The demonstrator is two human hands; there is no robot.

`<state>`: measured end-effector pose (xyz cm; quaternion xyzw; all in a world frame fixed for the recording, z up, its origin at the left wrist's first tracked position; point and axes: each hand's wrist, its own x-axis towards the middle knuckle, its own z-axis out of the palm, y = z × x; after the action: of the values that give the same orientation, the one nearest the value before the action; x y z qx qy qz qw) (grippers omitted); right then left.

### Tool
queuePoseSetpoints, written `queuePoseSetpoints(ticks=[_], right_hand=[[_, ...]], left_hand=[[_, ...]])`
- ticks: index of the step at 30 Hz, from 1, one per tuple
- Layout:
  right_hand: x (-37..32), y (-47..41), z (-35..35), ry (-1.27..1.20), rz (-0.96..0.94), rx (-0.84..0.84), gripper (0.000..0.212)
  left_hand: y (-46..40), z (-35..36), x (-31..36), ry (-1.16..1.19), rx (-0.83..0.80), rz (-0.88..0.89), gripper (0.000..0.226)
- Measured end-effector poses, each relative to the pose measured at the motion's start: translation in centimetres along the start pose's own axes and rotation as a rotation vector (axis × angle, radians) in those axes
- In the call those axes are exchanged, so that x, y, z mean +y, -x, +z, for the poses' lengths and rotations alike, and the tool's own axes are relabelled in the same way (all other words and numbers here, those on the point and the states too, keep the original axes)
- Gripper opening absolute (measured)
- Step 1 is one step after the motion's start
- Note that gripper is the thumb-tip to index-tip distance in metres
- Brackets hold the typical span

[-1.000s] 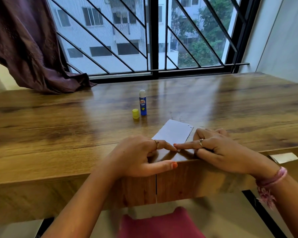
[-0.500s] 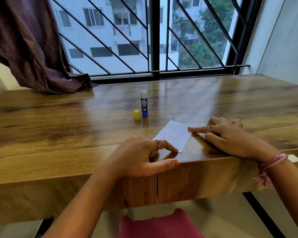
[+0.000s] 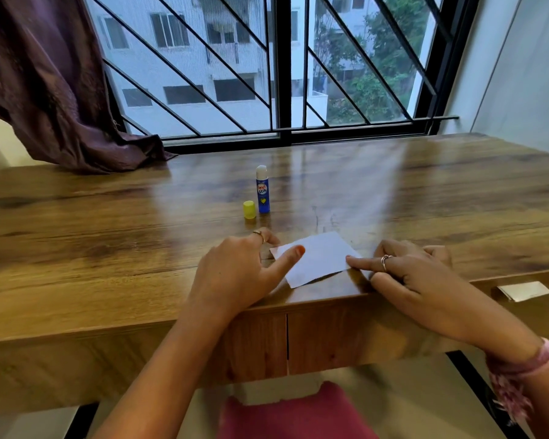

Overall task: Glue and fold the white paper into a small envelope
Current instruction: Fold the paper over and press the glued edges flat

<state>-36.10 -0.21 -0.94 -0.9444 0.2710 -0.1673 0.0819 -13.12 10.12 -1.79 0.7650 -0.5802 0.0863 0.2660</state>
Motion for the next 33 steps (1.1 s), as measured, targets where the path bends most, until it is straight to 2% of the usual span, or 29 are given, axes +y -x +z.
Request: queuePoseSetpoints(ticks=[5,7,10,14,17,20,23,27,30,33], right_hand=[[0.9,-0.1,-1.1,-0.358,-0.039,0.071,0.039],[2.4,-0.9,-1.6,-0.358,-0.056,0.082,0.034],[4.1,-1.9,-2.0,-0.297,-0.087,-0.029,0.036],[4.4,-2.5,-2.0,-0.263,-0.117,-0.158,0.034],[3.9,-2.8,-2.0,-0.279,-0.163,-0.188,0.033],[3.2,-3.0,-1.5,-0.312,-0.206,-0.196,0.033],[2.9,-3.0,-1.1,-0.315,-0.237,-0.184,0.035],[2.8,-2.9,-0.8,-0.295,-0.245,-0.173,0.036],[2.8,-2.9,-0.7,-0.234,-0.254,-0.158,0.036],[2.5,-2.7,-0.7,-0.158,-0.272,-0.134,0.037]], left_hand=[[-0.2,0.0,0.1,-0.041,-0.064,-0.030,0.085],[-0.4,-0.1,0.0,-0.052,-0.096,-0.047,0.089],[-0.8,-0.4,-0.1,-0.067,-0.161,-0.057,0.089],[-1.9,-1.2,-0.4,-0.048,-0.288,-0.037,0.077],[-2.9,-1.9,-1.1,0.050,-0.360,-0.041,0.053],[-3.5,-1.9,-1.9,0.101,-0.413,-0.020,0.046],[-3.3,-1.6,-2.2,0.065,-0.369,0.041,0.051],[-2.3,-1.6,-1.7,0.109,-0.201,0.086,0.037],[-1.8,-1.8,-0.9,0.092,-0.107,0.150,0.037],[-0.7,-1.9,0.4,0.107,-0.155,0.314,0.037]])
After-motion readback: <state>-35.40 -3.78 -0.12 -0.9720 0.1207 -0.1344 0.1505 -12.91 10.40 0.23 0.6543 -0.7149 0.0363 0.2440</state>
